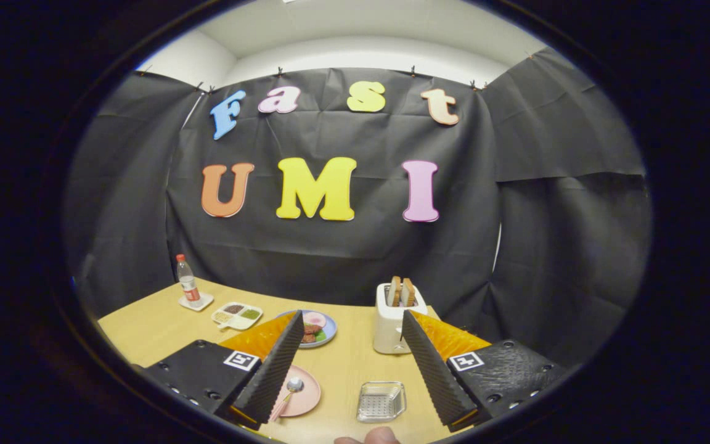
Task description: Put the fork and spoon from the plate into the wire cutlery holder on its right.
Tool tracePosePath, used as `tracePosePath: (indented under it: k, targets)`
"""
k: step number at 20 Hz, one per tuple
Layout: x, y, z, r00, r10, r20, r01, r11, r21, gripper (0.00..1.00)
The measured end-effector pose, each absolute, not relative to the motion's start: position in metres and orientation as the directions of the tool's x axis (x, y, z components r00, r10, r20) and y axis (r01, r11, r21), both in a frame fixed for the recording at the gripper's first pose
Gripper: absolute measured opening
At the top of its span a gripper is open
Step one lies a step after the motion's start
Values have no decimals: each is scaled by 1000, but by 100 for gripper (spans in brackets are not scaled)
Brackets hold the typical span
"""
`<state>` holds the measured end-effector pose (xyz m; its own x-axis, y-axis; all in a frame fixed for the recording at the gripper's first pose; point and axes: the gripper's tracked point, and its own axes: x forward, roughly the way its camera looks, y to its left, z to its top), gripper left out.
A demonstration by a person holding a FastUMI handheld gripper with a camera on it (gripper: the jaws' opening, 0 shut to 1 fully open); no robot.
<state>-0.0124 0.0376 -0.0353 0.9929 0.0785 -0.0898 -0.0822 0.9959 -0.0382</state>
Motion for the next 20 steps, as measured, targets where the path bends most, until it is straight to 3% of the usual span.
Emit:
tracePosePath:
  k: [10, 20]
  targets:
    - [-27, 113, -155, 918, 181, -353, -214, 975, -57, 96]
    - [-21, 137, -270, 777, 91, -623, -152, 987, -45, 96]
